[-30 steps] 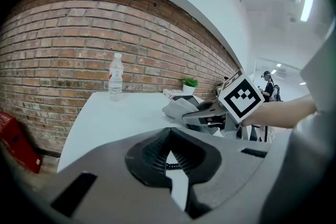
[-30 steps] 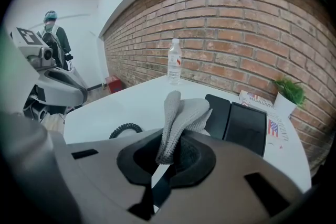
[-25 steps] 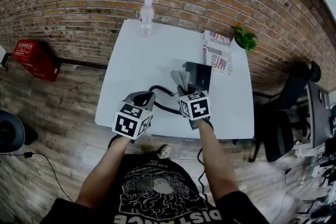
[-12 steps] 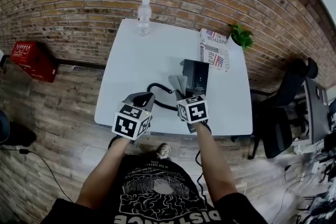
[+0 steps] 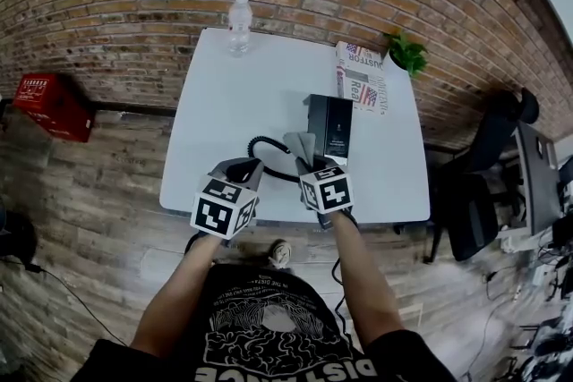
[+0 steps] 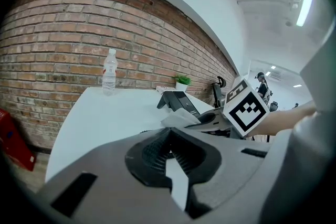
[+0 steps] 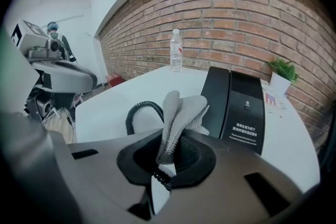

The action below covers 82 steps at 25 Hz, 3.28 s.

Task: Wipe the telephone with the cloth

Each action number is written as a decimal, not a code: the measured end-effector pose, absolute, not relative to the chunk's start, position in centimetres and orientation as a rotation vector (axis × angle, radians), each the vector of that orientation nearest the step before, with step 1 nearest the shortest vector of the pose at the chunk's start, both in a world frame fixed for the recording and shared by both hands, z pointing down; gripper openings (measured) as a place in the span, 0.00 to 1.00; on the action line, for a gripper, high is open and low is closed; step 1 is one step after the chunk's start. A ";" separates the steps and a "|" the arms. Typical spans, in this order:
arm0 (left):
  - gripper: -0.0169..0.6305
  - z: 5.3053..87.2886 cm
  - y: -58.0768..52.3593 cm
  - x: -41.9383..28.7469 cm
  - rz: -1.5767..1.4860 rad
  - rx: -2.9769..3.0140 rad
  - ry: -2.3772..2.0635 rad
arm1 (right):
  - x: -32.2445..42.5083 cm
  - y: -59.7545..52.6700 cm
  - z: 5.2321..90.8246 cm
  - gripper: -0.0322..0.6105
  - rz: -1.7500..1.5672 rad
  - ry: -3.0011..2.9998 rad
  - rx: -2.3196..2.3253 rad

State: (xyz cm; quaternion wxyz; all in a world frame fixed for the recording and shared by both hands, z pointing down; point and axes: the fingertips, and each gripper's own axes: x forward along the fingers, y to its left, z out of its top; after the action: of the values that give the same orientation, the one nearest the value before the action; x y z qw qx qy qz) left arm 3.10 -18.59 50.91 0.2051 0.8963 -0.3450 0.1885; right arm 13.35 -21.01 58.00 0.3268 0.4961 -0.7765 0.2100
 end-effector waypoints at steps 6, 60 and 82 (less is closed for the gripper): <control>0.04 51.1 -18.4 3.4 0.538 2.503 -0.943 | 13.2 -20.1 58.0 0.07 0.559 -2.039 1.298; 0.04 49.7 -23.8 4.3 0.537 2.363 -1.279 | 21.3 -35.0 51.1 0.07 0.293 -2.130 0.992; 0.04 48.8 -23.7 1.5 0.513 2.341 -1.337 | 17.3 -36.0 51.0 0.07 0.278 -2.150 0.888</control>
State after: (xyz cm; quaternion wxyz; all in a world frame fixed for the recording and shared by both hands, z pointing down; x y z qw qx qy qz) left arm 1.53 -23.67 48.85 0.1974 0.8362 -0.4776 0.1834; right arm 17.27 -35.99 50.98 0.3890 0.3491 -0.8455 0.1095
